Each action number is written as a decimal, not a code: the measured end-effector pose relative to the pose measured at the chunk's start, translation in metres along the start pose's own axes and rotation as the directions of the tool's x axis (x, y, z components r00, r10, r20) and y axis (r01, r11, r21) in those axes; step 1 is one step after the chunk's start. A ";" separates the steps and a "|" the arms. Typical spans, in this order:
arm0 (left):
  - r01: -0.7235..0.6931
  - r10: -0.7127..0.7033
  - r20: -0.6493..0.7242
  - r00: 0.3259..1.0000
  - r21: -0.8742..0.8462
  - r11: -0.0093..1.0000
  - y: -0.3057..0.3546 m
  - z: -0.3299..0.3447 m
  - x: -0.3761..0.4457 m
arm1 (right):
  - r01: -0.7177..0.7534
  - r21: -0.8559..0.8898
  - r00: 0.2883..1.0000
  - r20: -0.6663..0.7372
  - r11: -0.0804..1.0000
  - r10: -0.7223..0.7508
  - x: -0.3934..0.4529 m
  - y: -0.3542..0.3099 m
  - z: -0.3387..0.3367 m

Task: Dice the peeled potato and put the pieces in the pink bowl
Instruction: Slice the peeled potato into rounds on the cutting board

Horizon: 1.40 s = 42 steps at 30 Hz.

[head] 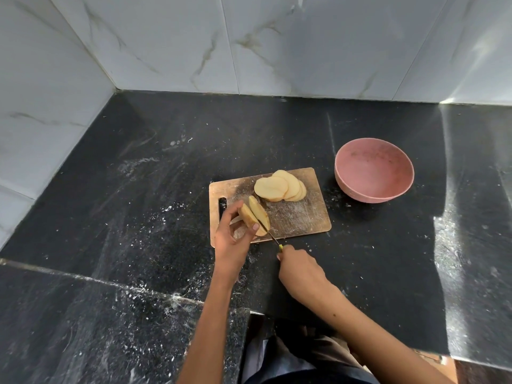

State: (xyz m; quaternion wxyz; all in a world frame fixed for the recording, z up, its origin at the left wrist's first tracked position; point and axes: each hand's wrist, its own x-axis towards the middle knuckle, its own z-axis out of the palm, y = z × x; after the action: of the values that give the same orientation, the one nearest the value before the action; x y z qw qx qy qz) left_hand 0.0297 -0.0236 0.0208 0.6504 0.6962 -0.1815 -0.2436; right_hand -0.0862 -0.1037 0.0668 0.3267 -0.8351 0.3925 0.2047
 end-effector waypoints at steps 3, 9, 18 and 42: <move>0.005 -0.005 0.003 1.000 -0.010 1.000 0.000 0.004 -0.008 | -0.020 -0.007 1.000 -0.003 1.000 0.020 -0.005 0.009 0.003; 0.022 -0.022 0.084 0.996 0.011 1.000 0.005 -0.002 -0.005 | 0.010 -0.009 0.999 -0.036 1.000 -0.010 -0.009 0.011 0.007; -0.028 0.030 -0.008 1.000 0.149 0.988 0.011 -0.003 0.013 | -0.001 0.000 0.999 -0.034 1.000 0.001 0.009 -0.009 -0.002; -0.006 0.005 0.002 1.000 0.373 0.928 0.023 0.001 0.023 | 0.224 0.324 0.972 -0.139 0.919 -0.188 0.011 0.023 -0.032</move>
State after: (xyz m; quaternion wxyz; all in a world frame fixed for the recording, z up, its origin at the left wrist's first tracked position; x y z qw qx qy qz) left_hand 0.0500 -0.0394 0.0410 0.5070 0.8065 -0.2265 -0.2030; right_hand -0.0950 -0.1429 0.0743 0.4633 -0.8131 0.3482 0.0546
